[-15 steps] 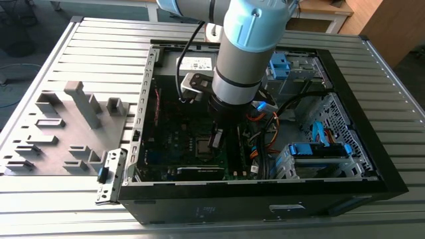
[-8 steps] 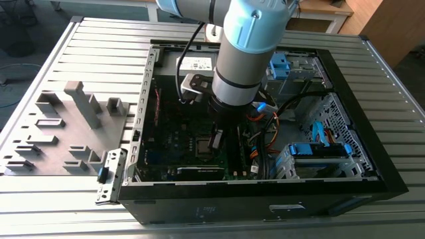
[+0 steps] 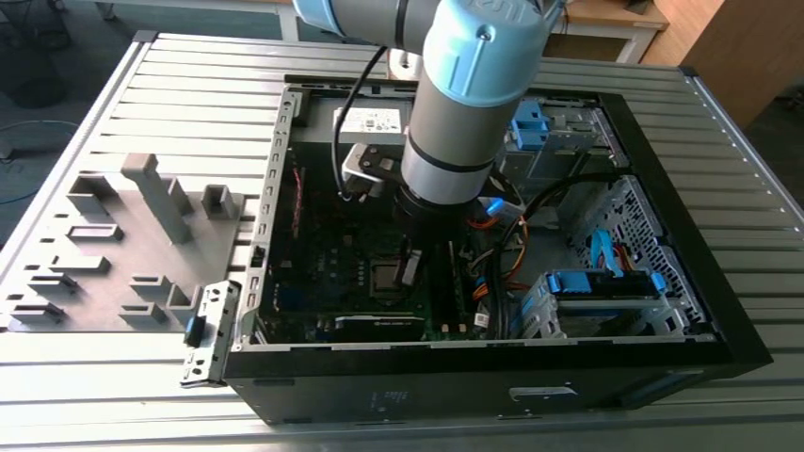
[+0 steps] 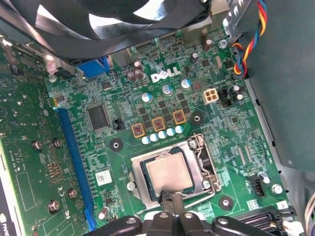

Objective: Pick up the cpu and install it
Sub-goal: 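Install the first cpu locking lever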

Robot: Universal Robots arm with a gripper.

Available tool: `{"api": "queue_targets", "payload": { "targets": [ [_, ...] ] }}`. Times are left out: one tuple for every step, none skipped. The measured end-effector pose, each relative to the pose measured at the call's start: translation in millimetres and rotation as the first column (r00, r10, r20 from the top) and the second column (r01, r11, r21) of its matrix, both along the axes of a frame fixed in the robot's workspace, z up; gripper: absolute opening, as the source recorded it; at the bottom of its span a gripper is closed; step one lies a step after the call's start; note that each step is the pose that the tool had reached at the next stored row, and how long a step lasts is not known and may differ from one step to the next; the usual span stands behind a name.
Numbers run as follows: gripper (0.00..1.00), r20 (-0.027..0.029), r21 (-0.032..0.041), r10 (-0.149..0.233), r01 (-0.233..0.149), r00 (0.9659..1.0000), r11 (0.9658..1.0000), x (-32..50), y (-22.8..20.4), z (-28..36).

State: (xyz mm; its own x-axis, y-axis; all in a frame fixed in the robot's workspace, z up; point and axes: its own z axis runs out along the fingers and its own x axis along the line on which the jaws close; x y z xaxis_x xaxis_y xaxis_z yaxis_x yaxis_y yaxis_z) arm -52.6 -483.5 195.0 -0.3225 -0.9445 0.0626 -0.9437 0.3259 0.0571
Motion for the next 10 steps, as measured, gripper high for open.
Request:
{"api": "queue_targets", "payload": {
  "targets": [
    [0.11, 0.0, 0.0, 0.0, 0.0, 1.0, 1.0, 0.0, -0.2, -0.7],
    [0.11, 0.0, 0.0, 0.0, 0.0, 1.0, 1.0, 0.0, -0.3, -1.5],
    [0.11, 0.0, 0.0001, 0.0, 0.0, 1.0, 1.0, 0.0, -0.3, -2.2],
    [0.11, 0.0, -0.0001, 0.0, 0.0, 1.0, 1.0, 0.0, -0.3, -2.8],
    [0.11, -0.0001, -0.0002, 0.0, 0.0, 1.0, 1.0, 0.0, -0.3, -3.4],
    [0.11, -0.0002, -0.0005, 0.0, 0.0, 1.0, 1.0, 0.0, -0.4, -3.9],
    [0.11, -0.0003, -0.0006, 0.0, 0.0, 1.0, 1.0, 0.0, -0.4, -4.5],
    [0.11, -0.0003, -0.0006, 0.0, 0.0, 1.0, 1.0, 0.0, -0.4, -5.0],
    [0.11, -0.0003, -0.0005, 0.0, 0.0, 1.0, 1.0, 0.0, -0.4, -5.5],
    [0.11, -0.0002, -0.0003, 0.0, 0.0, 1.0, 1.0, 0.0, -0.4, -5.9]
  ]
}}
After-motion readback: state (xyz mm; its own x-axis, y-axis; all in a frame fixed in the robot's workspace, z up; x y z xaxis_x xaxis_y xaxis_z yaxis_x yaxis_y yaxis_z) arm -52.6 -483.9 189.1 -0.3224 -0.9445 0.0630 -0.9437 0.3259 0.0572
